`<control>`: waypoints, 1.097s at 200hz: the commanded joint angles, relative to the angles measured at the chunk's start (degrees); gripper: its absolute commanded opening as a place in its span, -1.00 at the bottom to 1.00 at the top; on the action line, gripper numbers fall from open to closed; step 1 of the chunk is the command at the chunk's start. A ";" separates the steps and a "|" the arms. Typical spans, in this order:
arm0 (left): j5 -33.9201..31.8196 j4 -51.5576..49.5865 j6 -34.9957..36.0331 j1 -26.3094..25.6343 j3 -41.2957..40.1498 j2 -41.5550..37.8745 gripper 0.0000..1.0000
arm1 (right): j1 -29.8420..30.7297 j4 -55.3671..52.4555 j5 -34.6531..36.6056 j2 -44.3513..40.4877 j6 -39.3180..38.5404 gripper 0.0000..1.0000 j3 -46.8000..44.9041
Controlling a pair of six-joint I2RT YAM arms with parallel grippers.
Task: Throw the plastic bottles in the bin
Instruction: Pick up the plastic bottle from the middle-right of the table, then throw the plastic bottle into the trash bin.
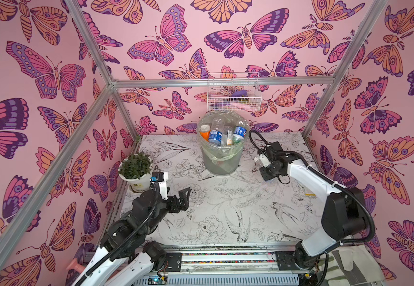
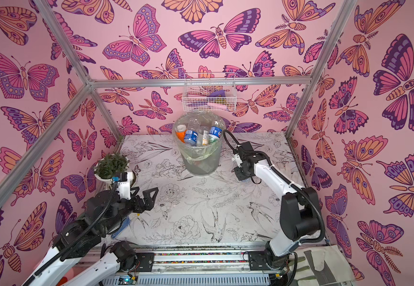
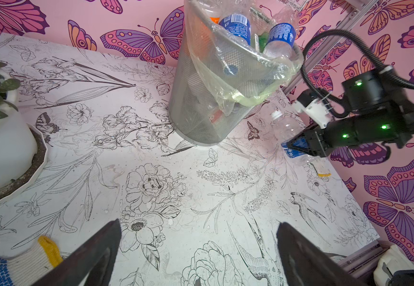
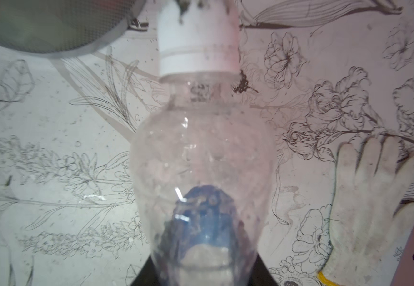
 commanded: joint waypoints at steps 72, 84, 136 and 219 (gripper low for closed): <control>-0.76 -0.46 0.11 -0.41 -0.76 0.57 1.00 | 1.56 6.94 -8.34 -25.80 7.69 -0.72 4.29; -0.74 -0.39 0.16 -0.39 -0.67 0.66 1.00 | 2.73 10.59 -9.75 -28.59 8.69 -0.82 3.46; -0.50 -0.36 0.12 -0.40 -0.07 0.92 1.00 | 4.93 20.88 -16.65 -34.06 12.83 -1.00 0.22; -0.57 -0.24 0.37 -0.38 0.47 1.61 1.00 | 6.96 21.77 -16.39 -31.42 15.19 -1.00 5.61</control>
